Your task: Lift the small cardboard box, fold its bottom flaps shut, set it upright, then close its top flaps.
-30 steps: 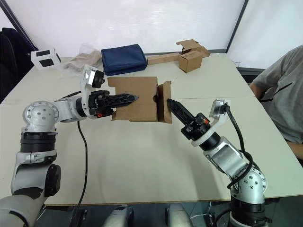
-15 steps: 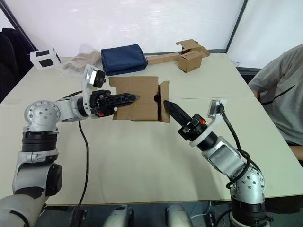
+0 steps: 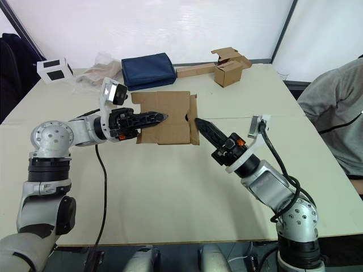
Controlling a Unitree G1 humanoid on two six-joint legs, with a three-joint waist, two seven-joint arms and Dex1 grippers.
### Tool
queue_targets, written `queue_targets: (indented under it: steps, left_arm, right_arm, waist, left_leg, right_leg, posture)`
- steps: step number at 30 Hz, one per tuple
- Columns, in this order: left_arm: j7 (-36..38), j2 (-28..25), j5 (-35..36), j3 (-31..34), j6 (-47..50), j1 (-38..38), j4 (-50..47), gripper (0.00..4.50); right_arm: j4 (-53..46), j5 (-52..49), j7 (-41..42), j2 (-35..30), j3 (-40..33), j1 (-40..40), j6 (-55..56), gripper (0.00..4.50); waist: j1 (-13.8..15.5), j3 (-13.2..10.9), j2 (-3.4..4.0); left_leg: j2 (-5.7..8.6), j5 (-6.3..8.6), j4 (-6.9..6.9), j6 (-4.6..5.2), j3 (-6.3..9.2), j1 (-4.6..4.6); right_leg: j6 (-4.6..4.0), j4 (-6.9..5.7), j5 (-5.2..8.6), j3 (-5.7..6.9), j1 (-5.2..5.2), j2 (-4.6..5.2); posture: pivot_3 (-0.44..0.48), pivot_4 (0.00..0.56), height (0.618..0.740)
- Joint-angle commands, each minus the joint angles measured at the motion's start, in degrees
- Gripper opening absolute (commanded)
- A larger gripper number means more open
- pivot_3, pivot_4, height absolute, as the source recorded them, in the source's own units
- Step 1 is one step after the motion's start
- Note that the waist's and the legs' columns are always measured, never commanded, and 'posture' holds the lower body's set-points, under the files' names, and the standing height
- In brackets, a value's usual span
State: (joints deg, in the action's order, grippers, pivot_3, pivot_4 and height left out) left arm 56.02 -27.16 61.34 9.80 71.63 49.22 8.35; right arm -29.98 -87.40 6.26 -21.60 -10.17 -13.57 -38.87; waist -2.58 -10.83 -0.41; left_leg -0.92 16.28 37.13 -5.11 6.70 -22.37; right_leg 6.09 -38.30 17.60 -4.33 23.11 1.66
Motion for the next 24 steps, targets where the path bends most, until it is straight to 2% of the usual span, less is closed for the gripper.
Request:
queue_targets:
  steps: [1,13,24]
  left_arm:
    - [0.37,0.03,0.04,0.32,-0.94,1.63,-0.66,0.00]
    - [-0.86,1.60,0.34,0.95,-1.76,2.06,-0.04,0.00]
    - [-3.99,3.46,2.94,3.80,-0.25,2.48,-0.86,0.00]
  right_arm:
    - [-3.71,-0.44,-0.37,-0.59,0.62,-1.38,0.55,0.04]
    - [-5.60,-6.03,-4.95,-0.19,3.91,-4.00,-0.04,0.04]
    - [-3.93,-3.93,-5.98,-0.10,6.29,-3.99,-0.54,0.04]
  waist:
    - [0.00,0.00,0.00]
    - [0.02,0.00,0.00]
    - [0.01,0.00,0.00]
  left_leg:
    - [0.00,0.00,0.00,0.00,0.00,0.00]
    - [0.00,0.00,0.00,0.00,0.00,0.00]
    - [0.00,0.00,0.00,0.00,0.00,0.00]
  right_leg:
    - [0.00,0.00,0.00,0.00,0.00,0.00]
    - [0.00,0.00,0.00,0.00,0.00,0.00]
    - [0.00,0.00,0.00,0.00,0.00,0.00]
  posture:
    - [0.000,0.150,0.740]
    - [0.000,0.150,0.740]
    - [0.000,0.150,0.740]
